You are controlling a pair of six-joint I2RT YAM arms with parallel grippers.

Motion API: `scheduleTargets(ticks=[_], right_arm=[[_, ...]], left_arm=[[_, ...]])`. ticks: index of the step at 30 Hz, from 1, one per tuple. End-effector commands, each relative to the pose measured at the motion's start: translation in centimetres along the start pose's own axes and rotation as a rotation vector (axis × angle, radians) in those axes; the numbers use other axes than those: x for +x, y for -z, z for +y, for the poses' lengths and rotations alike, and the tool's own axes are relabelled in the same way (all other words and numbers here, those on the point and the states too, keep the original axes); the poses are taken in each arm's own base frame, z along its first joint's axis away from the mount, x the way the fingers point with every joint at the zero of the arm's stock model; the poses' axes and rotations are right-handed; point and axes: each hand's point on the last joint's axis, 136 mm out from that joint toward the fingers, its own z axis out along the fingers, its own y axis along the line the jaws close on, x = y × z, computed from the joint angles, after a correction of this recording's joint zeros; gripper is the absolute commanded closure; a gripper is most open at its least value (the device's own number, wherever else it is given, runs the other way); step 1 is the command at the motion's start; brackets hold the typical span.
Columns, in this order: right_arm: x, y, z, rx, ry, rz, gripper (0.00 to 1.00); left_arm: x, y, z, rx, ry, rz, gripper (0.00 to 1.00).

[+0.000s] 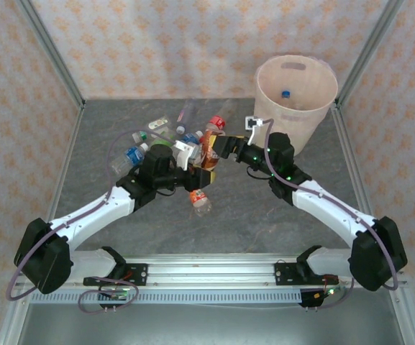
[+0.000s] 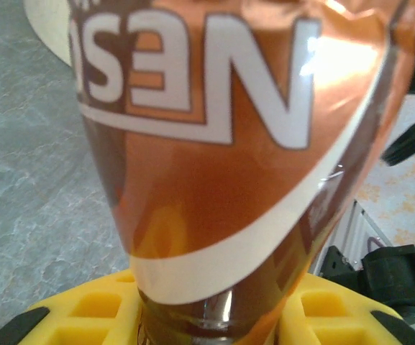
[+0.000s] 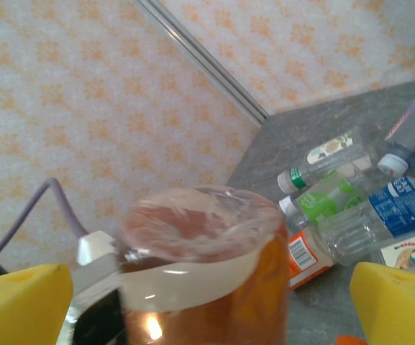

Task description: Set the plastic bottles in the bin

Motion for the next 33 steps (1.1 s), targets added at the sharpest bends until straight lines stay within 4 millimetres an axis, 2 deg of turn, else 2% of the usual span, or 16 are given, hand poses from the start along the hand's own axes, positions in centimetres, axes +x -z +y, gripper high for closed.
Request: scheduleTargets(ticks=[1, 3, 6, 10, 15, 16, 17, 20, 23, 24, 25, 29, 33], right_arm=[[0.7, -1.0, 0.7, -0.042, -0.034, 0.069, 0.00], [0.8, -1.2, 1.3, -0.077, -0.043, 0.088, 0.02], [0.6, -1.0, 1.9, -0.100, -0.034, 0.074, 0.13], [-0.4, -0.5, 1.3, -0.046, -0.023, 0.020, 0.27], [-1.2, -0.4, 1.5, -0.034, -0.005, -0.007, 0.39], [-1.3, -0.4, 1.4, -0.026, 0.002, -0.011, 0.40], [-1.3, -0.3, 1.3, -0.016, 0.007, -0.013, 0.42], [-1.7, 0.2, 0.9, 0.024, 0.032, -0.033, 0.44], [-2.5, 1.0, 0.1, 0.097, 0.063, -0.061, 0.46], [-2.8, 1.3, -0.3, 0.135, 0.073, -0.066, 0.47], [-3.1, 1.6, -0.7, 0.174, 0.081, -0.068, 0.48], [-5.0, 3.1, -2.3, 0.292, 0.106, -0.110, 0.51], [-7.4, 4.5, -3.4, 0.361, 0.135, -0.138, 0.52]], left_arm=[[-2.0, -0.1, -2.3, 0.088, -0.035, -0.038, 1.00], [-2.0, -0.3, -2.3, 0.092, -0.034, -0.035, 1.00], [-1.9, -0.6, -2.4, 0.105, -0.034, -0.024, 1.00], [-1.7, -0.8, -2.4, 0.114, -0.029, -0.009, 1.00], [-1.9, -0.7, -2.4, 0.107, -0.035, -0.019, 1.00], [-1.9, -0.7, -2.3, 0.102, -0.035, -0.019, 0.93], [-1.9, -0.7, -2.2, 0.095, -0.032, -0.018, 0.77], [-1.8, -0.7, -1.9, 0.080, -0.028, -0.019, 0.52], [-1.8, -0.5, -1.3, 0.044, -0.022, -0.031, 0.21], [-1.9, -0.3, -0.8, 0.011, -0.020, -0.046, 0.03], [-2.1, -0.1, -0.1, -0.031, -0.012, -0.070, 0.00], [-2.9, 1.6, 1.8, -0.156, -0.009, -0.163, 0.00], [-3.8, 4.2, 3.9, -0.311, 0.013, -0.289, 0.00]])
